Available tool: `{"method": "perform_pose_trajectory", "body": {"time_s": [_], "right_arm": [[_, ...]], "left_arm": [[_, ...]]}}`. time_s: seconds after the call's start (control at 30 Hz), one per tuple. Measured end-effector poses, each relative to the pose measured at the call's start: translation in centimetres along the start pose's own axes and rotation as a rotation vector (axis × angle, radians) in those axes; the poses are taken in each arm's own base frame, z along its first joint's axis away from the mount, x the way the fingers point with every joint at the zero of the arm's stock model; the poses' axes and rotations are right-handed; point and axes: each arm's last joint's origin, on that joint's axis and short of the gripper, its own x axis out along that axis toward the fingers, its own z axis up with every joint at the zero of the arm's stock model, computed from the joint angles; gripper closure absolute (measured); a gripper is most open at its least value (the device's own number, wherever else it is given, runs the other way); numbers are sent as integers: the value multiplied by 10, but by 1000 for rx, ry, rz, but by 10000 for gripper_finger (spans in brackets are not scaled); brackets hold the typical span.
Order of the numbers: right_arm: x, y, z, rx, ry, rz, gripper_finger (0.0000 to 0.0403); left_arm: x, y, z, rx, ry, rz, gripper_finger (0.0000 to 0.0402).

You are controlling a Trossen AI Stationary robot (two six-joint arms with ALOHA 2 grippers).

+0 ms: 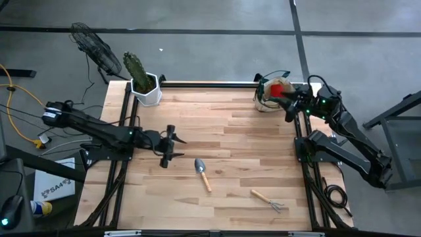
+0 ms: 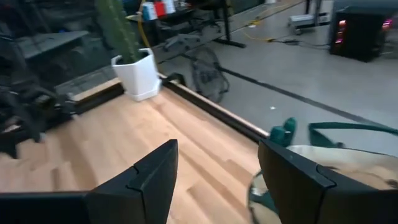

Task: Pick & Place Garden tools in Gardening bag
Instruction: Put the brown trowel into the gardening bag

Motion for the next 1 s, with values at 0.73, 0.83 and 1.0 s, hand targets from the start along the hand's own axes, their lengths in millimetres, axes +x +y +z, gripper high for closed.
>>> {"method": "perform_pose_trajectory", "body": {"time_s": [0.73, 0.83, 1.0], "right_arm": [[0, 43, 9, -29, -85, 406, 188], [1, 47, 7, -37, -74, 404, 188], [5, 52, 4, -46, -48, 400, 188]], "left_arm": [[80, -8, 57, 400, 190, -393, 172], [85, -9, 62, 424, 219, -455, 172], [95, -13, 61, 428, 228, -563, 172]]}}
